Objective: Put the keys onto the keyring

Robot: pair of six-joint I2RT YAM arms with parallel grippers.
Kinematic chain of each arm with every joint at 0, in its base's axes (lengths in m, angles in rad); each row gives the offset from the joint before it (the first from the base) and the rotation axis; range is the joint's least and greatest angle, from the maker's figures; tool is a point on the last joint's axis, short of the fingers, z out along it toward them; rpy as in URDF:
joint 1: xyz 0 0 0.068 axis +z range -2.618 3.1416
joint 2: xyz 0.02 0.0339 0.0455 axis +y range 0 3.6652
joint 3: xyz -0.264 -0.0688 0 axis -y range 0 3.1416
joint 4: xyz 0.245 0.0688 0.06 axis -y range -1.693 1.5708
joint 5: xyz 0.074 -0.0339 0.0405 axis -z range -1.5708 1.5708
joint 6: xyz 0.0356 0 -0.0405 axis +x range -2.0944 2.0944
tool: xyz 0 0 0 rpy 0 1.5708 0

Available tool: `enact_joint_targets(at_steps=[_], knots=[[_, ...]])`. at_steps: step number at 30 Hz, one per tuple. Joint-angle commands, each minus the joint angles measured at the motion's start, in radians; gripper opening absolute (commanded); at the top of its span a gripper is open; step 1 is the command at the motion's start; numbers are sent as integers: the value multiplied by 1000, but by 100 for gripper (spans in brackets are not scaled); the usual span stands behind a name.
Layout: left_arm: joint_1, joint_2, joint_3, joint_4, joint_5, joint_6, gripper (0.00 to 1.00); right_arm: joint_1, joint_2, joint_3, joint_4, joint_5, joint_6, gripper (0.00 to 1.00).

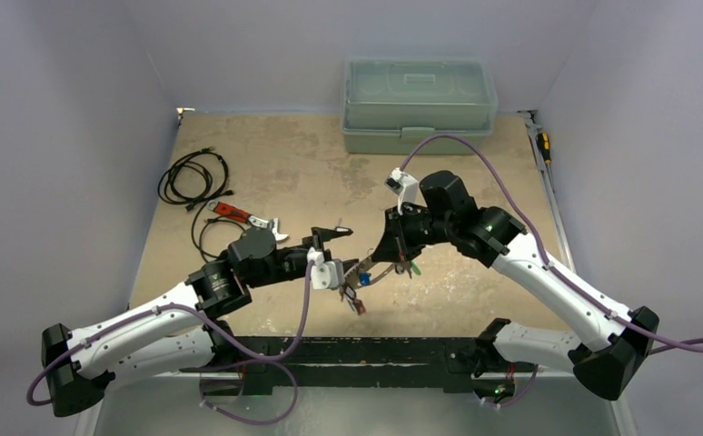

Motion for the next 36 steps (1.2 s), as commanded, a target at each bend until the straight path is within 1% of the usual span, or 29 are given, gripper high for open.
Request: enact_joint_targets(at_steps=[1, 5, 7, 12, 13, 15, 16, 18, 20, 24, 30, 36], knots=[[-16, -7, -14, -1, 50, 61, 56, -2, -4, 57, 20, -81, -9, 0], [-19, -7, -17, 0, 138, 59, 60, -1, 8, 69, 10, -89, -5, 0], [-19, -2, -18, -2, 175, 48, 60, 0, 8, 73, 10, -83, 4, 0], [-19, 22, -18, 12, 215, 4, 61, 1, 7, 81, 10, -59, 26, 0], [-20, 31, -18, 24, 217, -11, 60, 0, 7, 81, 10, -60, 29, 0], [-20, 52, -13, 38, 206, -31, 53, 4, 5, 83, 12, -59, 27, 0], [-19, 60, -9, 39, 189, -34, 49, 6, 4, 87, 6, -53, 16, 0], [-19, 63, 0, 26, 141, -26, 46, 10, -3, 97, -21, -30, -25, 0], [-19, 46, -1, 19, 117, -8, 44, 24, -16, 105, -40, 6, -77, 0], [-19, 14, 0, 0, 147, 20, 44, 44, -63, 94, -29, 91, -167, 0], [-19, 28, 48, -88, 197, 45, 35, 77, -102, 66, -25, 147, -292, 0], [-19, 41, 97, -104, 198, 33, 34, 221, -88, 69, -46, 257, -387, 0]])
